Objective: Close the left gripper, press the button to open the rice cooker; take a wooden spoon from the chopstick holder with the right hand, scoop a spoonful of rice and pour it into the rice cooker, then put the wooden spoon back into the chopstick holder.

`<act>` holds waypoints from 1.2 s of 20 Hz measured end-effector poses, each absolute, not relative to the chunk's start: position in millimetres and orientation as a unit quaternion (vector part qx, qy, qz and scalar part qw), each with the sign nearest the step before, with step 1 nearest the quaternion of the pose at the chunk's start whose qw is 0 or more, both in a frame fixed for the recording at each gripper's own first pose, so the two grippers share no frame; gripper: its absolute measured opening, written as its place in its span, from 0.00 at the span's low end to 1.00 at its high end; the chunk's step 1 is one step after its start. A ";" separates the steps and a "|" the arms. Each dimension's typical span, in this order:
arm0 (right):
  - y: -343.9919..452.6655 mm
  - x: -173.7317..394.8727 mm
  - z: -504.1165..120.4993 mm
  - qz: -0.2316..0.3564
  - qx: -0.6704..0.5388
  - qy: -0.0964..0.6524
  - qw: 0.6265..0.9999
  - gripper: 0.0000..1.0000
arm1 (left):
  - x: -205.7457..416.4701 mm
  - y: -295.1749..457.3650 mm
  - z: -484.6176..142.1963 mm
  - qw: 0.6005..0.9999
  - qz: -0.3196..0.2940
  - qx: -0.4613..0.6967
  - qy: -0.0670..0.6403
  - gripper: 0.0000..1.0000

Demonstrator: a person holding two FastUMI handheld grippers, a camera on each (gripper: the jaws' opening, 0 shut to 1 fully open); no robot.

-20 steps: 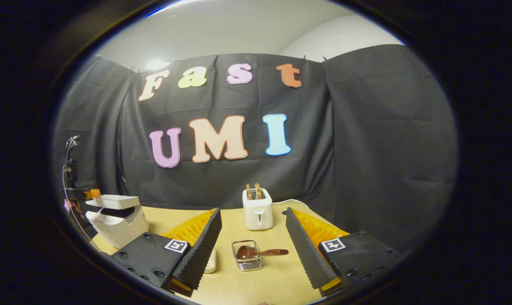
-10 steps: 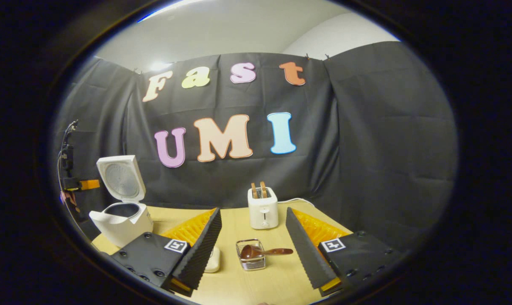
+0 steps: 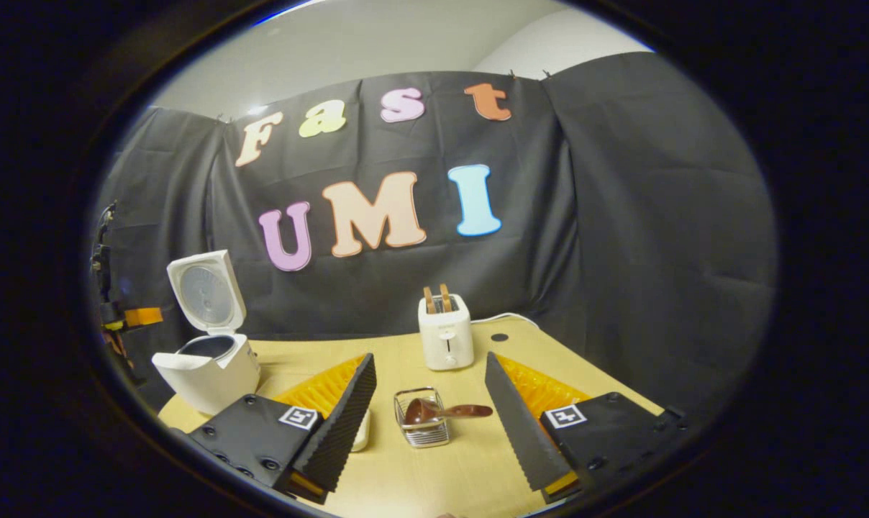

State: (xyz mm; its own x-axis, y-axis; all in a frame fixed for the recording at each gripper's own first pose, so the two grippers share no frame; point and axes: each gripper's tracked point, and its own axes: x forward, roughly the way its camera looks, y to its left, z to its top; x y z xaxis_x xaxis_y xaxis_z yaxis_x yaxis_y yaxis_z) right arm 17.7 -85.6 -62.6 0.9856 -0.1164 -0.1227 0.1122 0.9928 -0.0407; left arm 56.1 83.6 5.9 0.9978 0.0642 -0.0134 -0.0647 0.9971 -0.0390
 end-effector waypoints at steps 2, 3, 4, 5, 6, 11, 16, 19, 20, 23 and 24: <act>-93.9 20.1 -76.0 -0.058 -0.012 0.077 0.995 0.97 | 49.9 74.0 -0.6 0.999 0.025 -0.022 0.016 0.24; -98.7 20.9 -82.7 -0.058 -0.009 0.083 0.995 0.97 | 46.2 71.3 0.0 0.999 0.023 -0.021 0.014 0.42; -102.9 23.4 -88.5 -0.058 -0.006 0.090 0.994 0.97 | 47.5 68.6 2.1 0.999 0.023 -0.020 0.011 0.59; -107.7 24.6 -95.4 -0.059 -0.004 0.096 0.994 0.96 | 41.8 67.3 3.6 0.999 0.028 -0.018 0.006 0.77; -113.1 27.3 -101.2 -0.059 -0.003 0.101 0.993 0.96 | 38.3 66.6 6.0 0.999 0.032 -0.014 0.004 0.94; -135.0 43.0 -141.0 -0.060 0.018 0.130 0.989 0.96 | 26.9 68.4 10.2 0.998 0.056 0.009 0.003 0.95; -133.5 63.7 -184.6 -0.038 0.054 0.166 0.984 0.97 | 24.8 72.5 21.4 0.997 0.074 0.036 -0.010 0.94; -127.8 80.3 -198.0 -0.025 0.059 0.172 0.983 0.97 | 27.1 71.9 19.4 0.996 0.079 0.041 -0.006 0.94; -124.7 88.4 -201.4 -0.022 0.058 0.173 0.983 0.97 | 27.8 70.3 16.4 0.996 0.079 0.041 -0.004 0.94; -115.7 112.1 -210.1 -0.011 0.058 0.167 0.984 0.96 | 32.3 62.6 9.7 0.996 0.074 0.042 0.002 0.95; -112.6 120.5 -210.9 -0.009 0.059 0.162 0.985 0.96 | 33.7 60.2 7.8 0.996 0.072 0.044 0.004 0.95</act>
